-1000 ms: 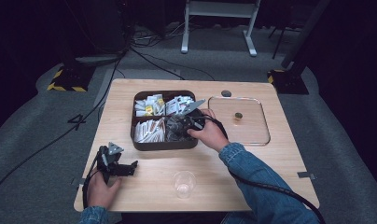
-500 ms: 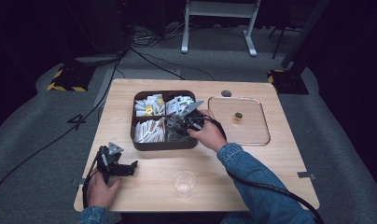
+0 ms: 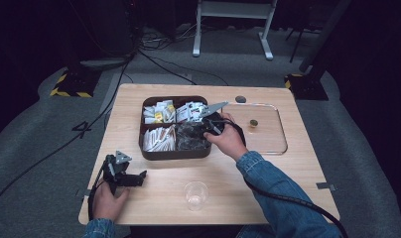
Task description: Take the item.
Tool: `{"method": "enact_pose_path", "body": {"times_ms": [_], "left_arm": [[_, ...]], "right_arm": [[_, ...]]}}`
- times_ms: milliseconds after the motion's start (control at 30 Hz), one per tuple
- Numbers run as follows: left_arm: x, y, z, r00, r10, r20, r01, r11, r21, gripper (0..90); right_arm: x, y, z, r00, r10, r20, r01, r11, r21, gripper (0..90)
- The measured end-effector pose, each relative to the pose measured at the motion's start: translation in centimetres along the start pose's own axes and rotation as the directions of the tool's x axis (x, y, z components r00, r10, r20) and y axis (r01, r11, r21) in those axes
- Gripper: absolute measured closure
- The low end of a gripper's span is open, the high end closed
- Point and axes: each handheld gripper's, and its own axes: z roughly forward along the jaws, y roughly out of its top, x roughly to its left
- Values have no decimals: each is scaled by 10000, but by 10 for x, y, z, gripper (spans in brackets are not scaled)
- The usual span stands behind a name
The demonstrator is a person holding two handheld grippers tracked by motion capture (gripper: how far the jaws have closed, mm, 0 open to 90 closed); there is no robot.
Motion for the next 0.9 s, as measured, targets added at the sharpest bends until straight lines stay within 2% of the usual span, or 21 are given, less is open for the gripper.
{"method": "enact_pose_path", "body": {"times_ms": [300,333,700,900], "left_arm": [[1,1,0,10000,38,-5,-38,10000,19,5],[0,2,2,10000,-68,-9,68,10000,5,5],[1,3,2,10000,-81,-26,81,10000,0,7],[1,2,2,10000,-72,-33,72,10000,2,8]], "right_arm": [[13,8,-27,9990,-38,-440,4,9970,-771,737],[14,9,-30,9988,-61,-481,20,9965,-839,737],[30,8,-56,9952,-39,-981,-85,9921,-1254,736],[44,6,-68,9907,-141,-1356,-64,9887,-1499,736]]}}
